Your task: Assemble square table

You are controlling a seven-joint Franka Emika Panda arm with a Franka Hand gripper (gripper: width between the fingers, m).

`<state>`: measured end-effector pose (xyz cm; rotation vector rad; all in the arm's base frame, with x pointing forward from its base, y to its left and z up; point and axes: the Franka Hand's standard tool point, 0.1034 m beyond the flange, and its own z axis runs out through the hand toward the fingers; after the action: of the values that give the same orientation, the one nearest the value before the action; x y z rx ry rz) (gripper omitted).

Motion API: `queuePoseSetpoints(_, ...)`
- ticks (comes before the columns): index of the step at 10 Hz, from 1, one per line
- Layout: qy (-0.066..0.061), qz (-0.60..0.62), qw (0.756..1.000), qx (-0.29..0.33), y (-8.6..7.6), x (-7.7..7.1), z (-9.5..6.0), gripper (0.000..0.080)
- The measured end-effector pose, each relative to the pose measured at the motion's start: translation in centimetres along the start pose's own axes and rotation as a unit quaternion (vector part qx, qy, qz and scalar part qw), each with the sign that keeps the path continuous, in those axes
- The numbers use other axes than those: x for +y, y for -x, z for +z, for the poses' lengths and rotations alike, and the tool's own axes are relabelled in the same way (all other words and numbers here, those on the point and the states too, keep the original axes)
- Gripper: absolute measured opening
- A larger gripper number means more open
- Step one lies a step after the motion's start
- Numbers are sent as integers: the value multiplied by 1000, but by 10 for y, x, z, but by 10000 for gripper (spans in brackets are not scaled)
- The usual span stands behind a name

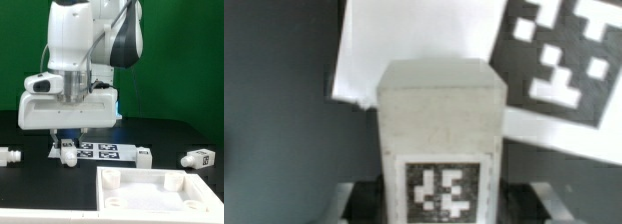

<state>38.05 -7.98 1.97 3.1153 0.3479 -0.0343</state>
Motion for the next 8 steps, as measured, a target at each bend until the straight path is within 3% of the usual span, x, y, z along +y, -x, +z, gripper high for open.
queuePoseSetpoints(2,7,0,1000,10,0,0,0,281)
queuePoseSetpoints(5,4,-1,1000,6,-1,-2,-2,281)
queuePoseSetpoints(6,-12,7,1000,-11,-14,-13,-15,448)
queuePoseSetpoints(7,-20,23,999,-15,-27,-24,-33,599)
queuePoseSetpoints(8,-25,62,998,-22,-32,-37,-41,599)
